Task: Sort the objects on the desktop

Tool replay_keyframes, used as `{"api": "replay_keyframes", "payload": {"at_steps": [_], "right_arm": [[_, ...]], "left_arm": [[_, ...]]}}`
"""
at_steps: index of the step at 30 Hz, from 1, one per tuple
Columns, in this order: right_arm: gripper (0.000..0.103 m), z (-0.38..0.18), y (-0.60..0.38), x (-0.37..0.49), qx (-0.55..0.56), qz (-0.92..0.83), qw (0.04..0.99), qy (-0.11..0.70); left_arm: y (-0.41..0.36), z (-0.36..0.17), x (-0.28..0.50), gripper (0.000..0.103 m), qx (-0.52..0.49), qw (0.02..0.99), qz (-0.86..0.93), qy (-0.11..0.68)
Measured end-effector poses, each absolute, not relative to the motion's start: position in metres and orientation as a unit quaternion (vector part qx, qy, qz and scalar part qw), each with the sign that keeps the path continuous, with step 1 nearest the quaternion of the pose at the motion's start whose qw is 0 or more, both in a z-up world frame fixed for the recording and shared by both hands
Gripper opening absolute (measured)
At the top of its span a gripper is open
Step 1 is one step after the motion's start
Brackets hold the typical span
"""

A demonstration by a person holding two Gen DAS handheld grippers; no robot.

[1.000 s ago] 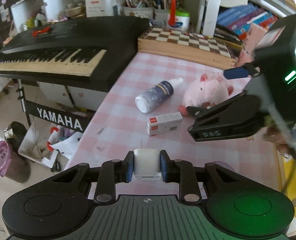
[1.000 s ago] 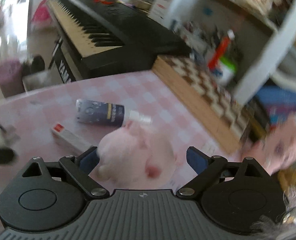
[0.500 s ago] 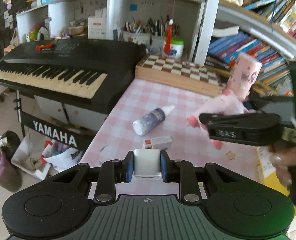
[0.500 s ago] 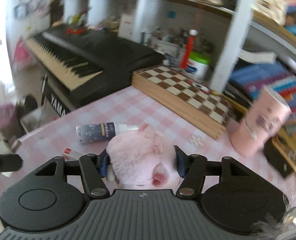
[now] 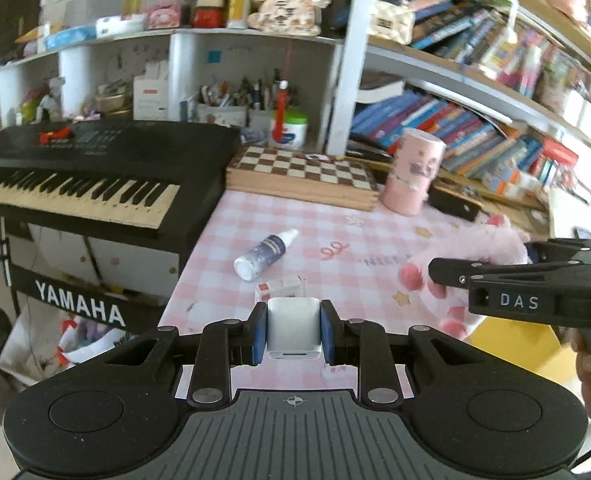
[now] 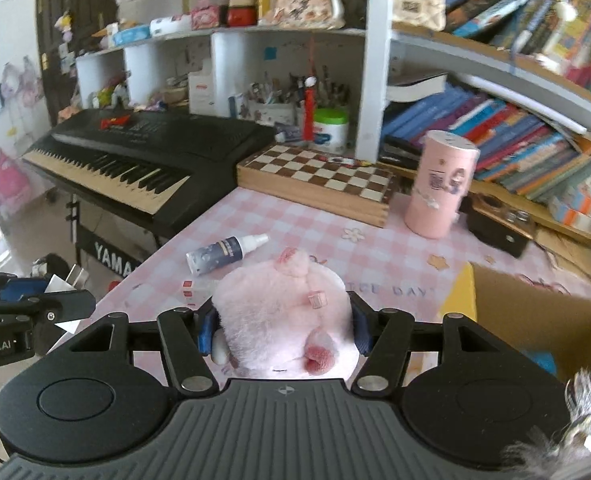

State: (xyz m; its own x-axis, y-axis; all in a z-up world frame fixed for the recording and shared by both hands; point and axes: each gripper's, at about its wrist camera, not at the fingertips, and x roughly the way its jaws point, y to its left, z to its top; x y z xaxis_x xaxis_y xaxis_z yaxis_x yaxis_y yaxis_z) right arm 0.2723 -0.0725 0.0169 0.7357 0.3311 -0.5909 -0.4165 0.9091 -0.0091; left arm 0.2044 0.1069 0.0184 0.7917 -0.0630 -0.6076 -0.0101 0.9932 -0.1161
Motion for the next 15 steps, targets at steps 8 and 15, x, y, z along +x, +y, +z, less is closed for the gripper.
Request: {"api": "replay_keyframes", "payload": {"at_steps": [8,15], "right_arm": [[0.058,0.009,-0.065,0.214,-0.022,0.182,0.922,0.341],[0.059,0.003,-0.052,0.158,-0.020,0.175,0.918,0.357]], "left_arm": [[0.113,0.024,0.150,0.025,-0.035,0.950,-0.039,0.309],[0.124,0.018,0.106,0.025,-0.039,0.946,-0.062,0.316]]}}
